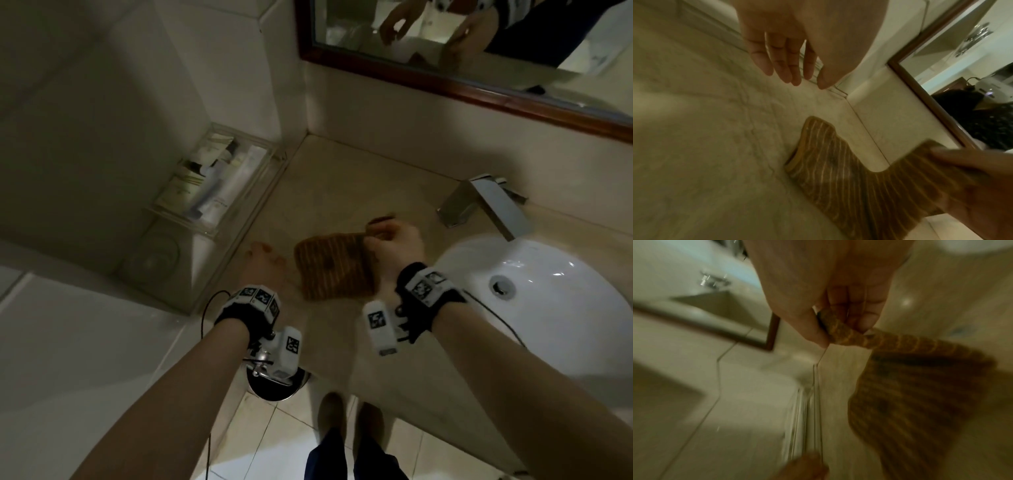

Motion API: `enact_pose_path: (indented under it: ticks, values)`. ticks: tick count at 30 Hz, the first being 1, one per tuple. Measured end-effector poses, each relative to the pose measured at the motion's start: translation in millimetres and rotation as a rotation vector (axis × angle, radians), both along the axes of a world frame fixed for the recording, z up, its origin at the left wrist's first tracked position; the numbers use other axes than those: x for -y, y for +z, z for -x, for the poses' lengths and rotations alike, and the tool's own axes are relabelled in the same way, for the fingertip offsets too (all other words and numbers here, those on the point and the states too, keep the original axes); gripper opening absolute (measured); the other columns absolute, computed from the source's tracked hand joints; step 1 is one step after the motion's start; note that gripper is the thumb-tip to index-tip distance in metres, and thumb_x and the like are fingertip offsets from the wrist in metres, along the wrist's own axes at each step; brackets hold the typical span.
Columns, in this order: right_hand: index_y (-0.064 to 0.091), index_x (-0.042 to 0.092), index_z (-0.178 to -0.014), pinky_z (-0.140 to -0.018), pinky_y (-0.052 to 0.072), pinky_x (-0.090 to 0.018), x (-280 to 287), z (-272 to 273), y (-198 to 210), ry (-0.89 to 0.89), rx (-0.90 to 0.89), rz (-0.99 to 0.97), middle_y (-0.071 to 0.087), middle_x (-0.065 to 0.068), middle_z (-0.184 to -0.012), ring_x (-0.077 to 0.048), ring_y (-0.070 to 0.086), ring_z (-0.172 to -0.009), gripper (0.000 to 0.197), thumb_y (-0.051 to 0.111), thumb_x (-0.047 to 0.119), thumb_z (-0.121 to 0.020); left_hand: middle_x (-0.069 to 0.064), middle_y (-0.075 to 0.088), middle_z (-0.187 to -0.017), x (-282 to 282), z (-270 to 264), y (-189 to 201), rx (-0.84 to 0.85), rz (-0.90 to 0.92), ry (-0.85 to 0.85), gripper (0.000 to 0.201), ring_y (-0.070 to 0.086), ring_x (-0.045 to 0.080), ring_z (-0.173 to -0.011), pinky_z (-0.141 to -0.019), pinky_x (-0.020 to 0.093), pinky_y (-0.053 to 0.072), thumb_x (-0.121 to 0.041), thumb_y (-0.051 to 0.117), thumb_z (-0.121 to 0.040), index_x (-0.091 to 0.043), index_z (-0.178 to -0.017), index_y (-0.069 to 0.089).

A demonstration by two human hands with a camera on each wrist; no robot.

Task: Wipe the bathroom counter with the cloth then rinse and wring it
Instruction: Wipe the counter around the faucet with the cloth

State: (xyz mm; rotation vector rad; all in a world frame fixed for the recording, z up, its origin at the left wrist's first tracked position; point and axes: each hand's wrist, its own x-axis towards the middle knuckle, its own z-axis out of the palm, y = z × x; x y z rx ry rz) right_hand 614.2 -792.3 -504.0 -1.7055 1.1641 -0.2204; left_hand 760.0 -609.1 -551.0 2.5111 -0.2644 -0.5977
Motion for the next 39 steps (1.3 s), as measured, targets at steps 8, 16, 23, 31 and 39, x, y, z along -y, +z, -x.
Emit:
enact_pose_path:
  ticks: [8,16,23,31,39]
  values:
    - [0.063,0.020,-0.108,-0.071,0.052,-0.031,-69,-18,-40,0.459,-0.194,0.177,0.065,0.000,-0.090,-0.020,0.063,-0.086,0.024,0.052,0.036,-0.093,0.010,0.046,-0.133,-17,19,23,0.289,-0.101,-0.390,0.037,0.050,0.026,-0.115,-0.091,0.030,0.036,-0.019,0.042,-0.098,-0.010,-0.134,0.045]
    - [-0.005,0.011,-0.153,-0.121,0.003,-0.037,-41,-15,-83,0.995,-0.438,0.441,-0.013,-0.006,-0.160,-0.024,-0.007,-0.148,0.068,0.035,0.026,-0.100,0.003,-0.015,-0.160,35,30,-51,0.197,-0.297,-0.894,0.070,-0.012,0.018,-0.147,-0.120,0.042,-0.002,-0.038,0.033,-0.100,-0.013,-0.152,-0.007]
    - [-0.016,0.010,-0.150,-0.119,-0.007,-0.034,-50,6,-97,1.024,-0.531,0.531,-0.026,-0.006,-0.157,-0.023,-0.020,-0.145,0.067,0.024,0.034,-0.102,0.001,-0.029,-0.156,26,35,-61,0.255,-0.418,-1.042,0.073,-0.026,0.016,-0.143,-0.118,0.050,-0.007,-0.051,0.020,-0.098,-0.016,-0.150,-0.018]
    - [-0.018,0.009,-0.148,-0.115,-0.014,-0.032,-70,100,-91,1.044,-0.579,0.477,-0.038,-0.002,-0.143,-0.020,-0.032,-0.134,0.078,-0.007,0.047,-0.081,0.001,-0.039,-0.148,6,134,-59,0.241,-0.434,-1.051,0.073,-0.036,0.015,-0.135,-0.116,0.051,-0.012,-0.050,0.018,-0.098,-0.016,-0.142,-0.029]
    - [-0.011,0.011,-0.151,-0.117,-0.010,-0.032,-44,170,-82,0.553,-0.479,0.413,-0.017,-0.008,-0.159,-0.023,-0.015,-0.147,0.066,0.030,0.024,-0.101,0.002,-0.031,-0.153,26,176,-53,0.303,-0.341,-0.964,0.072,-0.027,0.019,-0.142,-0.115,0.042,-0.016,-0.054,0.014,-0.095,-0.019,-0.149,-0.019]
